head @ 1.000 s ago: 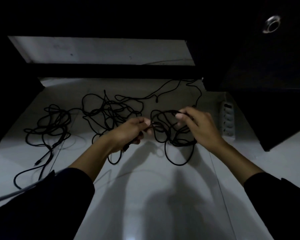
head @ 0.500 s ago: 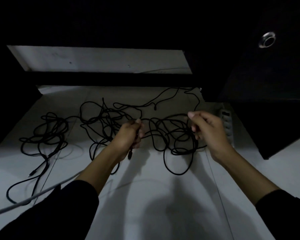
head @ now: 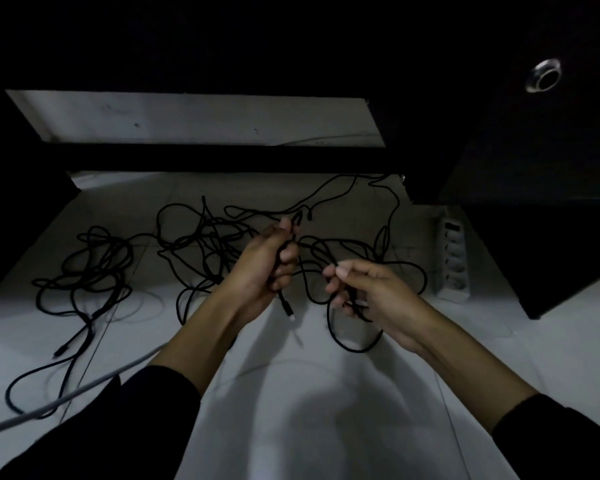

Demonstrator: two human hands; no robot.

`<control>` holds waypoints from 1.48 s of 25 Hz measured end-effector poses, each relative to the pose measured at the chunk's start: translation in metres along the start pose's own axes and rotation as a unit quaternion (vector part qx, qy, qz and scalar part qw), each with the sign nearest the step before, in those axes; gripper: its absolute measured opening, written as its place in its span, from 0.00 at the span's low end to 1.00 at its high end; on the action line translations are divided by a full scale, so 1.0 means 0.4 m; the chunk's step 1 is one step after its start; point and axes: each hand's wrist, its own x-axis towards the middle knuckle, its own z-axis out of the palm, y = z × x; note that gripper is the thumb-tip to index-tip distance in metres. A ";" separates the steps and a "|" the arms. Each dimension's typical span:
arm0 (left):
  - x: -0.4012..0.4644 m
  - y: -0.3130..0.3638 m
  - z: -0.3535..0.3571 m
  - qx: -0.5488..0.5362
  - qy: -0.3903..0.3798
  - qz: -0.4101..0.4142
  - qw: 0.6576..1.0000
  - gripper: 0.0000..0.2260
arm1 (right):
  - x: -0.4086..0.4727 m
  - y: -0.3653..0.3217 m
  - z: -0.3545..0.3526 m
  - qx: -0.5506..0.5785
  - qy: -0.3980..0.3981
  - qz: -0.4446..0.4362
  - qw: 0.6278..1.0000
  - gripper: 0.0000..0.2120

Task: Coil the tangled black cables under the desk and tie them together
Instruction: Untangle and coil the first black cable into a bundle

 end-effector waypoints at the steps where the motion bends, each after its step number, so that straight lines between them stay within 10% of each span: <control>1: 0.000 -0.003 0.000 -0.014 -0.003 0.000 1.000 0.11 | 0.000 -0.003 0.006 0.041 0.014 -0.022 0.999 0.09; 12: 0.003 -0.019 0.047 0.018 -0.007 0.015 1.000 0.14 | 0.008 -0.003 0.063 -0.104 0.049 -0.218 0.969 0.05; 23: 0.002 0.008 0.069 -0.166 -0.012 0.012 0.986 0.14 | 0.003 0.033 0.031 -0.239 0.036 -0.164 0.956 0.08; 37: -0.011 0.026 0.025 -0.064 -0.003 0.028 0.998 0.14 | -0.039 0.009 -0.084 -0.431 -0.128 -0.091 0.889 0.13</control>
